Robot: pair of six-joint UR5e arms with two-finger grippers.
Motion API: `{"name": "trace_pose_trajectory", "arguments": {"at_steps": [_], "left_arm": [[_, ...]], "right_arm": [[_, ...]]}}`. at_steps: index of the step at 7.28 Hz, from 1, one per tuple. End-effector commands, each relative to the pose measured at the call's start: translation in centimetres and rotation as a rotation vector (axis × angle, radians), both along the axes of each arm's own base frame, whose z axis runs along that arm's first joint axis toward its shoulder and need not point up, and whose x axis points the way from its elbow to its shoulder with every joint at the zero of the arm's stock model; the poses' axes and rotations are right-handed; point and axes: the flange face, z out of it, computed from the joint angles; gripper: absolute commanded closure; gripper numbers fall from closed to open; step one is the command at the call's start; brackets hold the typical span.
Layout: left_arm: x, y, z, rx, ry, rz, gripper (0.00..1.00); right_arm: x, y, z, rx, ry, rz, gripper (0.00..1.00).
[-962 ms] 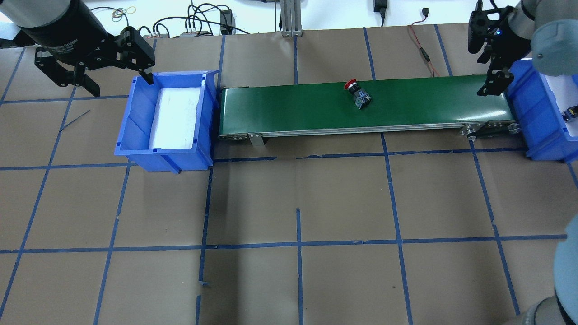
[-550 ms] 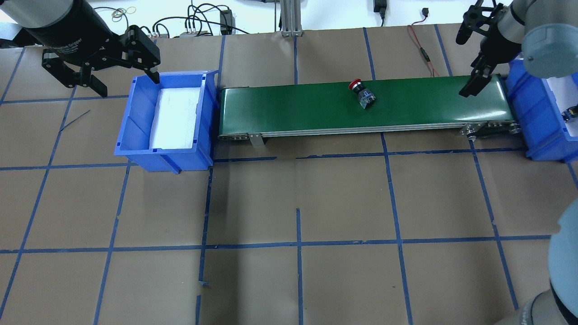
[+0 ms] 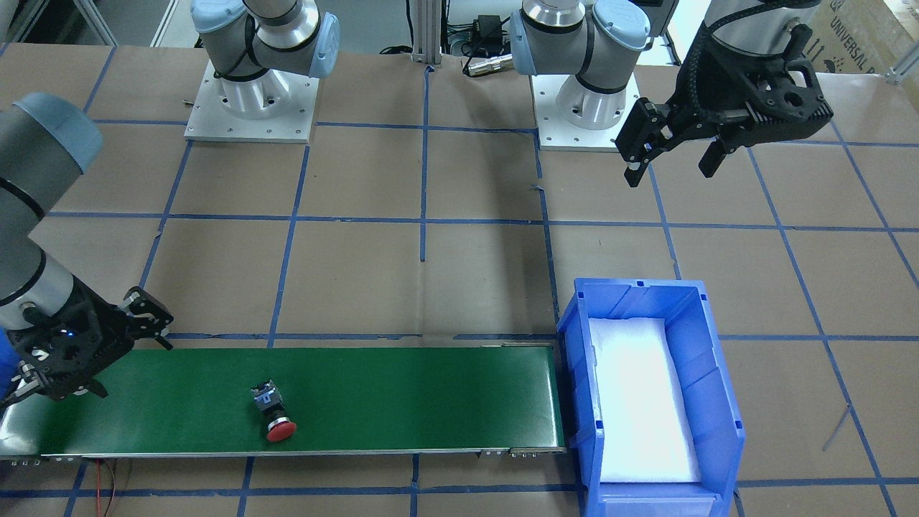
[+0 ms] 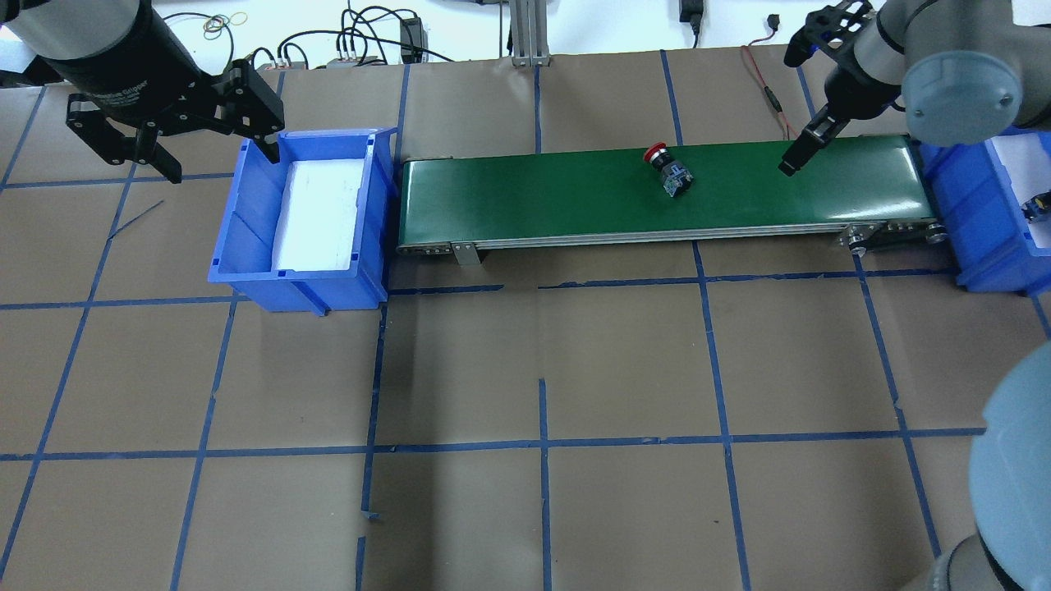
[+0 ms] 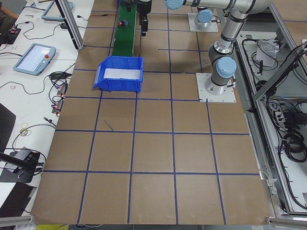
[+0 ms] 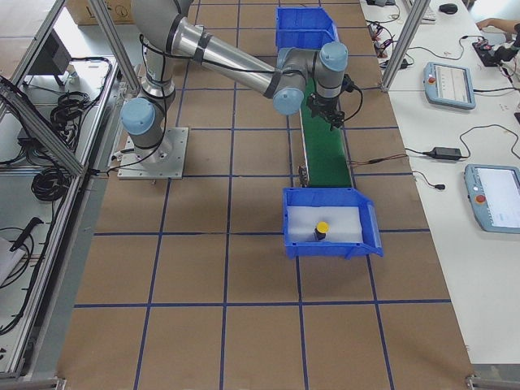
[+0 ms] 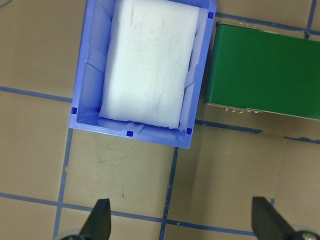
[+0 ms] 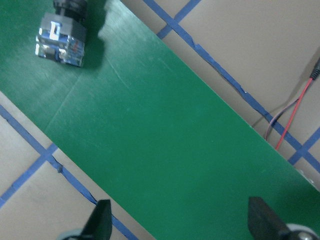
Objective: Transport two buttons from left to right
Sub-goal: 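Move the right gripper along the belt down onto the red button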
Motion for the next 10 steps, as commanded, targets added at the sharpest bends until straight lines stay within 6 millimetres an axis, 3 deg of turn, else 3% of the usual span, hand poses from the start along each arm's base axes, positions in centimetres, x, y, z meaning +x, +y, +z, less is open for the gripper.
{"name": "trace_pose_trajectory", "arguments": {"at_steps": [1, 4, 7, 10], "left_arm": [[0.2, 0.0, 0.0, 0.001, -0.001, 0.001, 0.0], [0.1, 0.2, 0.3, -0.006, 0.0, 0.0, 0.0], [-0.1, 0.2, 0.5, -0.012, 0.007, -0.002, 0.0], [-0.1, 0.2, -0.1, -0.002, 0.013, -0.003, 0.0]], "right_arm": [[2.1, -0.8, -1.8, 0.014, -0.006, -0.044, 0.05], [4.6, -2.9, -2.1, -0.003, -0.012, -0.064, 0.05], [8.3, -3.2, -3.1, 0.004, -0.022, -0.121, 0.05], [8.4, -4.0, -6.2, 0.019, -0.035, -0.122, 0.09]]}}
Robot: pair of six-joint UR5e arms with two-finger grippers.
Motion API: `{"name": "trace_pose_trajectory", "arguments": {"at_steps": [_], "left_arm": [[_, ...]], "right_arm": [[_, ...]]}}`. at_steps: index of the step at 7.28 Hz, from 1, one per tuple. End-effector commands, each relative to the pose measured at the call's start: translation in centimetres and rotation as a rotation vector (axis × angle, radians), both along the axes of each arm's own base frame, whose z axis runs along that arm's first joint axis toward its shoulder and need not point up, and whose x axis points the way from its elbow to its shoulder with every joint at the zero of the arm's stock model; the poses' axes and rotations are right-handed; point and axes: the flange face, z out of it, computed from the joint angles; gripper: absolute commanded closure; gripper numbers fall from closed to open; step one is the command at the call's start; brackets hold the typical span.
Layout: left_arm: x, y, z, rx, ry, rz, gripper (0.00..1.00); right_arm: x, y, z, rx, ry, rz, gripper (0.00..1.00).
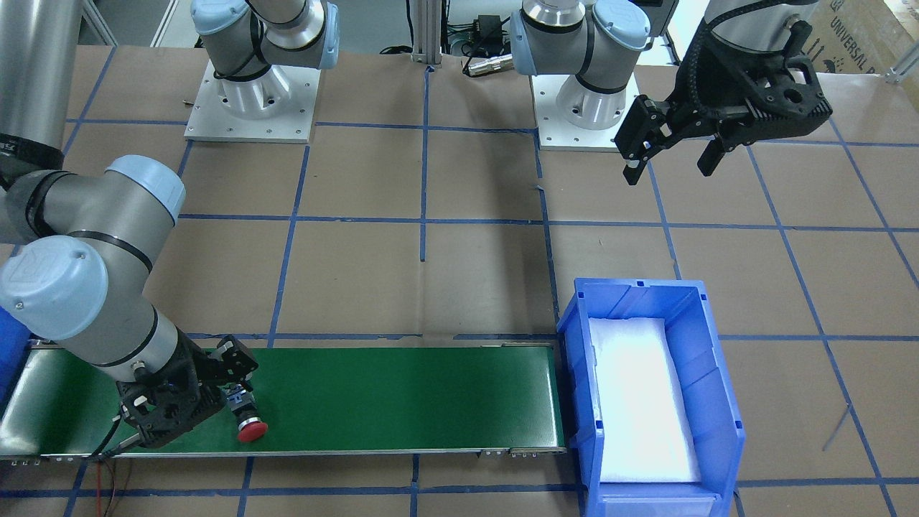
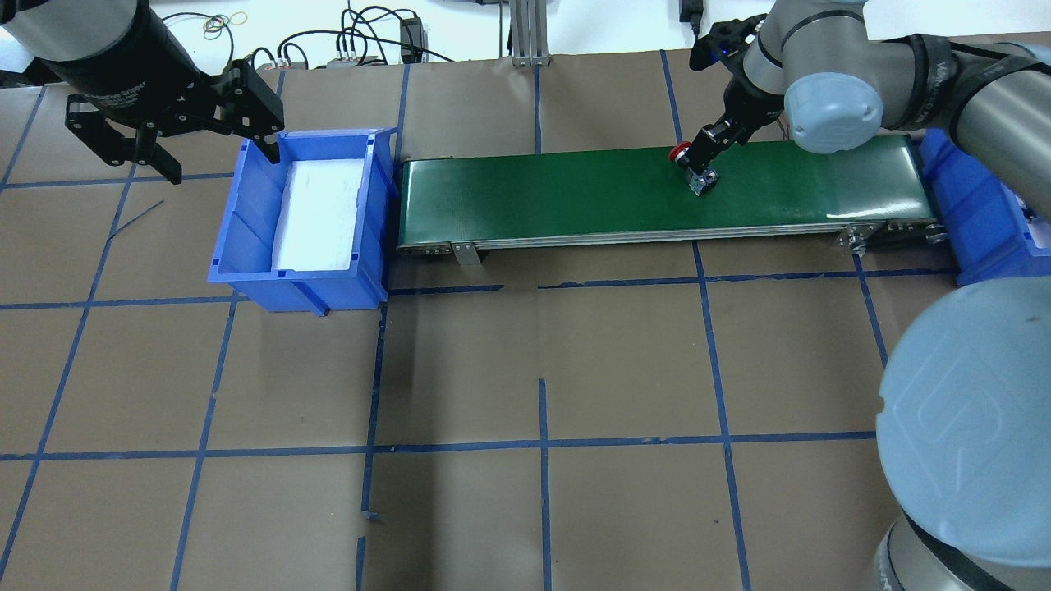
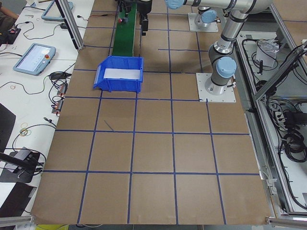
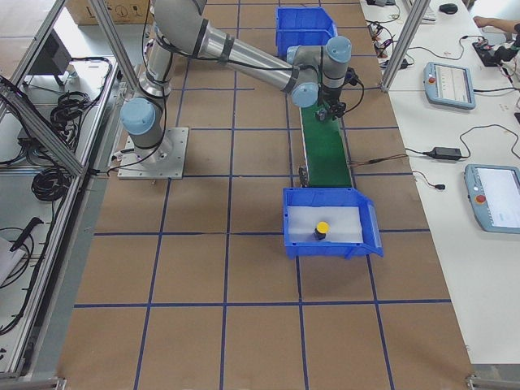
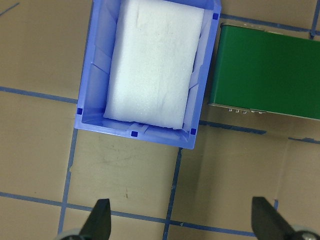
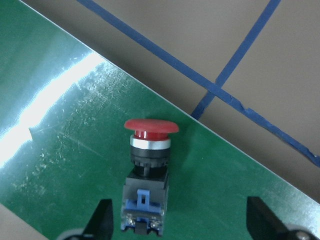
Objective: Transport two buttons from left to right
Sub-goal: 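Close the right gripper on the red button and lift it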
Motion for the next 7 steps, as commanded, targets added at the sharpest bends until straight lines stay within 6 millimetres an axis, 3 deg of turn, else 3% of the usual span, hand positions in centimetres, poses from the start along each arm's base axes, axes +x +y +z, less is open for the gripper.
{"name": "trace_pose_trajectory", "arguments": {"at_steps": [1, 2, 3, 4, 7], "left_arm": [[0.0, 0.0, -0.1, 0.001, 0.001, 0.001, 0.0], [0.0, 0.0, -0.3, 0.006, 0.001, -0.001, 0.0], [-0.1, 0.0, -0.3, 0.006, 0.003, -0.002, 0.0], [0.0, 0.0, -0.3, 0.006, 0.001, -0.002, 0.0], [-0.1, 0.0, -0.4, 0.007, 0.003, -0.002, 0.0]], "right_arm": [[0.1, -0.4, -1.6, 0.007, -0.008, -0.001, 0.16], [0.1, -0.4, -1.7, 0.009, -0.008, -0.001, 0.18], [0.1, -0.3, -1.7, 0.011, -0.008, -0.001, 0.62], [0.1, -0.3, -1.7, 0.011, -0.008, -0.001, 0.8], [-0.2, -0.4, -0.5, -0.005, 0.01, -0.006, 0.8]]}}
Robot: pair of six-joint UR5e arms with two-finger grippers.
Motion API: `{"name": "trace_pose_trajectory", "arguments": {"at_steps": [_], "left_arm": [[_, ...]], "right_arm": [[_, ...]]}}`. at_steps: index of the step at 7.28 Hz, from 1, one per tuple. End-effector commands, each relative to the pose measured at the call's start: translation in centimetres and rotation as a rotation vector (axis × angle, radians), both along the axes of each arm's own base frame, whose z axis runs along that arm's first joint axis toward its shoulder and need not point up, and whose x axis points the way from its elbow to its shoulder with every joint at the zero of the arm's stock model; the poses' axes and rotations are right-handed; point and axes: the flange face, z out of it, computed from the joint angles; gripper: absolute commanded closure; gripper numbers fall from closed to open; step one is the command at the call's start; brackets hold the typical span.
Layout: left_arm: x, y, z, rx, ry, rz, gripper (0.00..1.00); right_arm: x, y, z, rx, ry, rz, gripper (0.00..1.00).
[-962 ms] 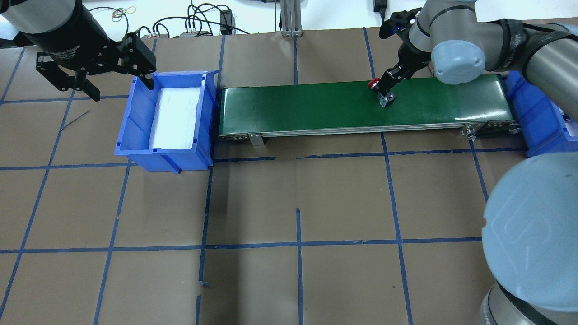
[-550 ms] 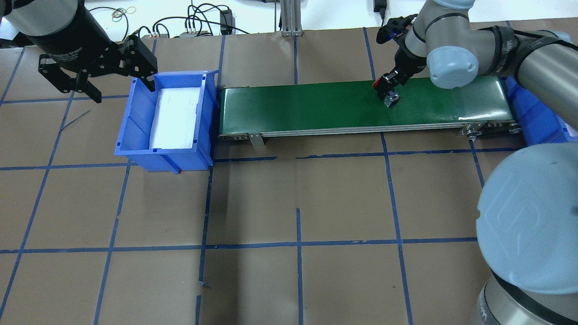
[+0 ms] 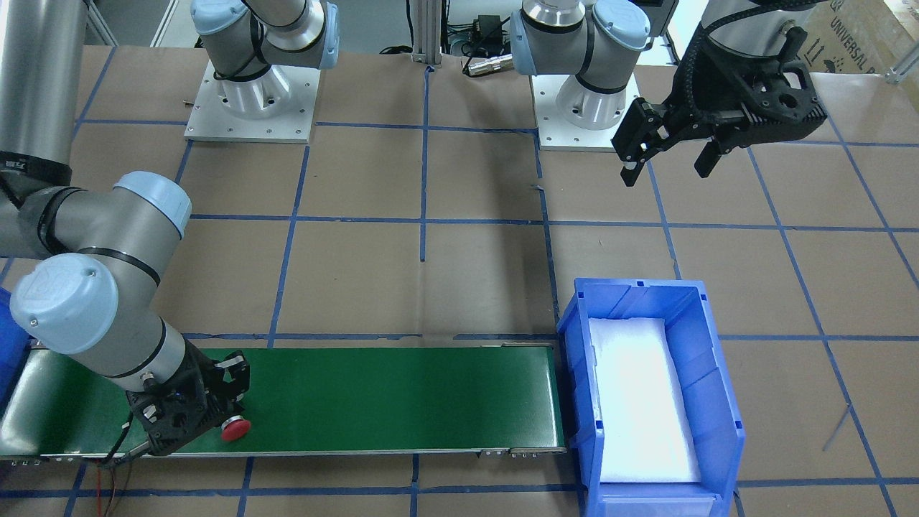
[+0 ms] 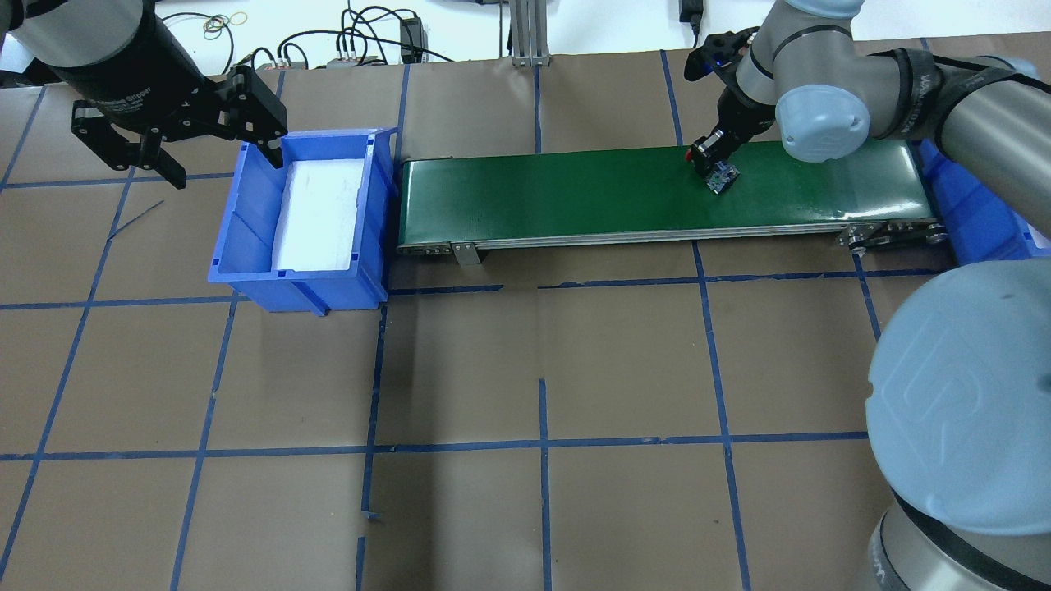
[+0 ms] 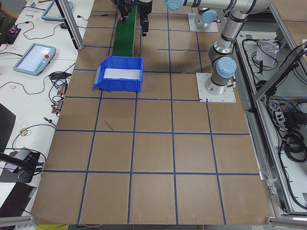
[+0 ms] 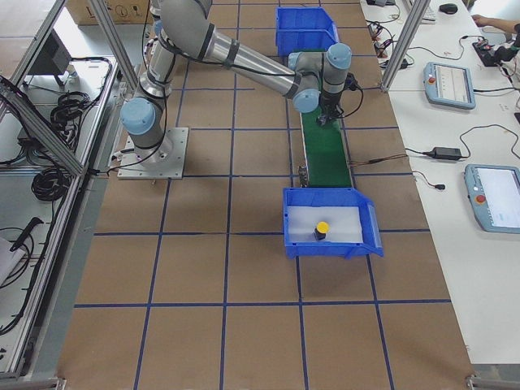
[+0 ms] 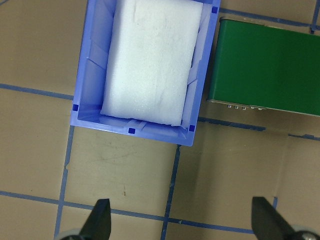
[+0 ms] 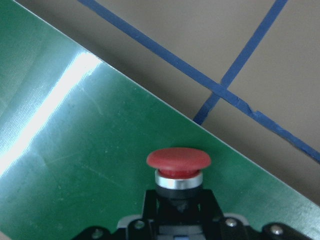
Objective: Transport two buttons from left to right
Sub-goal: 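Close the right gripper on the red button and lift it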
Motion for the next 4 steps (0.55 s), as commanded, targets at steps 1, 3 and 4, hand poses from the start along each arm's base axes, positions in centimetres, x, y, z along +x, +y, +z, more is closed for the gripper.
{"name": "trace_pose_trajectory", "arguments": {"at_steps": [1, 3, 4], "left_arm": [[0.0, 0.0, -0.1, 0.001, -0.001, 0.0, 0.0], [0.0, 0.0, -0.1, 0.001, -0.001, 0.0, 0.0], [0.0, 0.0, 0.0, 0.0, 0.0, 0.0, 0.0]], "right_arm": [[-0.5, 0.0, 3.8, -0.056, 0.039, -0.008, 0.79], [-3.5, 0.6, 7.3, -0.097, 0.142, -0.065, 0.79], [-6.0, 0.5, 7.9, -0.103, 0.154, -0.102, 0.79]]}}
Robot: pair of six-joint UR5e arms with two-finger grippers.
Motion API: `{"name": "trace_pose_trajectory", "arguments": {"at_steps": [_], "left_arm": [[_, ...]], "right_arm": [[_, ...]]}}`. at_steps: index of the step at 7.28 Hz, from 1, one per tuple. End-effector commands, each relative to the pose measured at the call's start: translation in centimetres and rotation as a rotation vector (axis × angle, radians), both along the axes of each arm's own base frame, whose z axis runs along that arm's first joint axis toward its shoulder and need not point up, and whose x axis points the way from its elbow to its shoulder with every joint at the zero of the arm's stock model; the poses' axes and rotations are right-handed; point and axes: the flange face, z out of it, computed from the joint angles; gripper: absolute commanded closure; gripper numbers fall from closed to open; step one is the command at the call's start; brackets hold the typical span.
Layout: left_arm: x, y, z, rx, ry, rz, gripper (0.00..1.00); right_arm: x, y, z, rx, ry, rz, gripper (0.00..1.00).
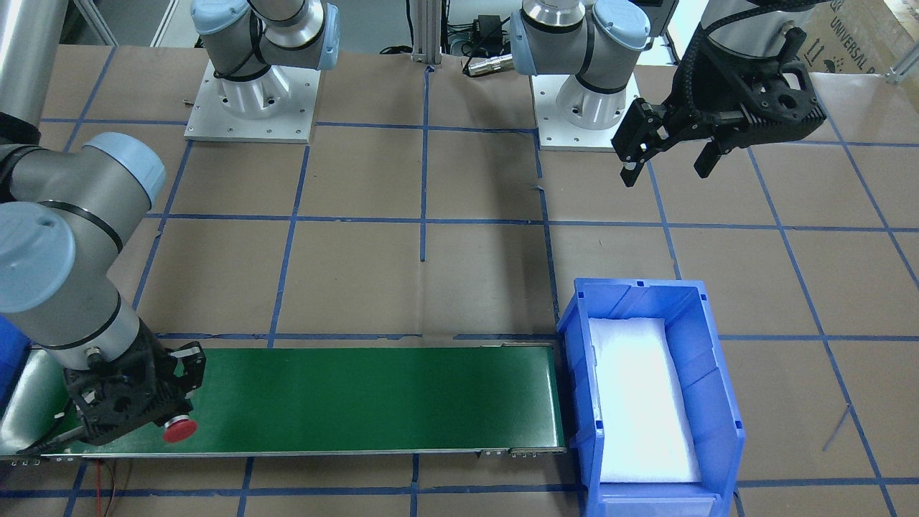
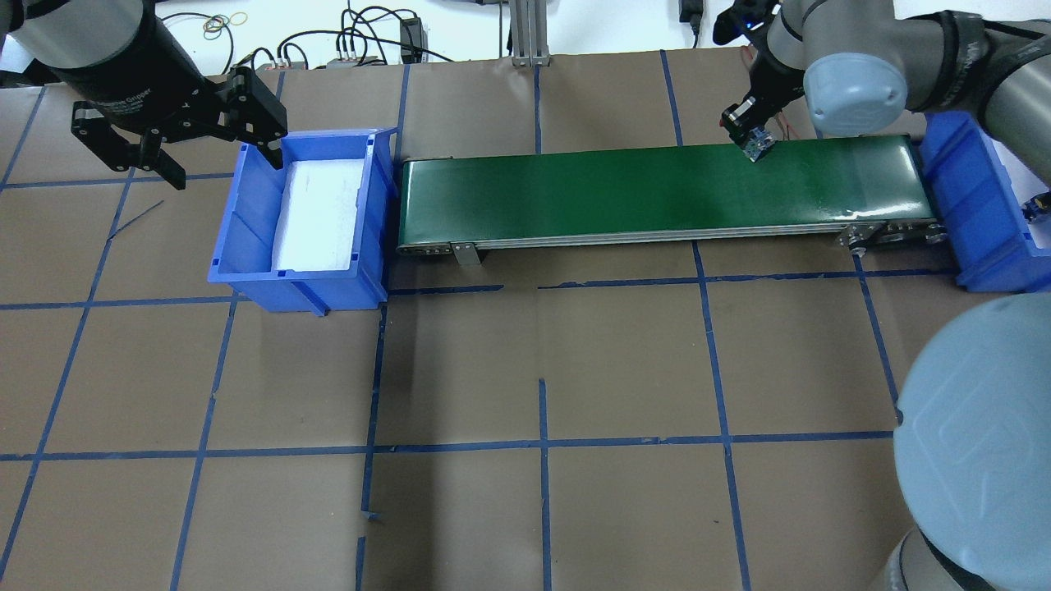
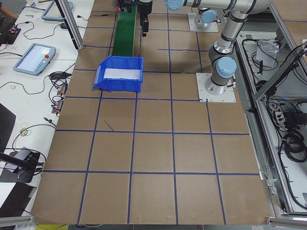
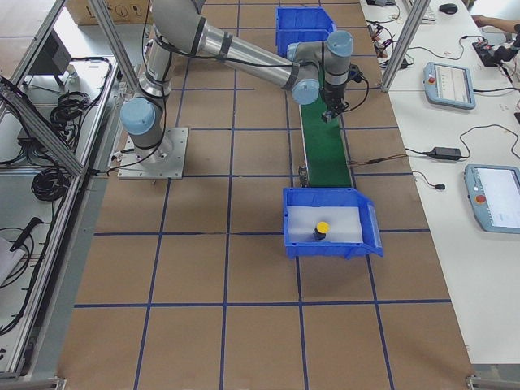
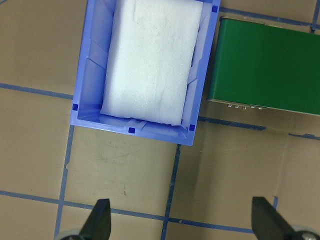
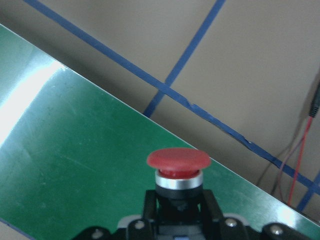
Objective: Transport two buttons from left to right
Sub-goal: 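Carry the red button into the blue bin beside the yellow button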
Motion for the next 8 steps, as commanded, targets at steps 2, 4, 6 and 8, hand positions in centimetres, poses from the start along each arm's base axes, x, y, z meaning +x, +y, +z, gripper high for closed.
{"name": "trace_pose_trajectory", "arguments": {"at_steps": [2, 4, 6, 8], "left_arm": [[0.0, -0.1, -0.1, 0.0, 0.001, -0.002, 0.0], [0.2, -0.4, 0.0, -0.012, 0.0, -0.006, 0.0], [0.2, -0.5, 0.0, -0.015, -0.002, -0.017, 0.0], [0.3, -0.5, 0.0, -0.018, -0.002, -0.017, 0.0]], "right_arm": [[-12.7, 1.4, 3.5, -0.039, 0.033, -0.201, 0.79], [-20.4, 3.4, 4.7, -0.051, 0.046, -0.32, 0.8], [-29.4, 6.2, 4.6, -0.049, 0.04, -0.431, 0.81], [-34.1, 7.5, 2.7, -0.027, 0.022, -0.499, 0.86]]}}
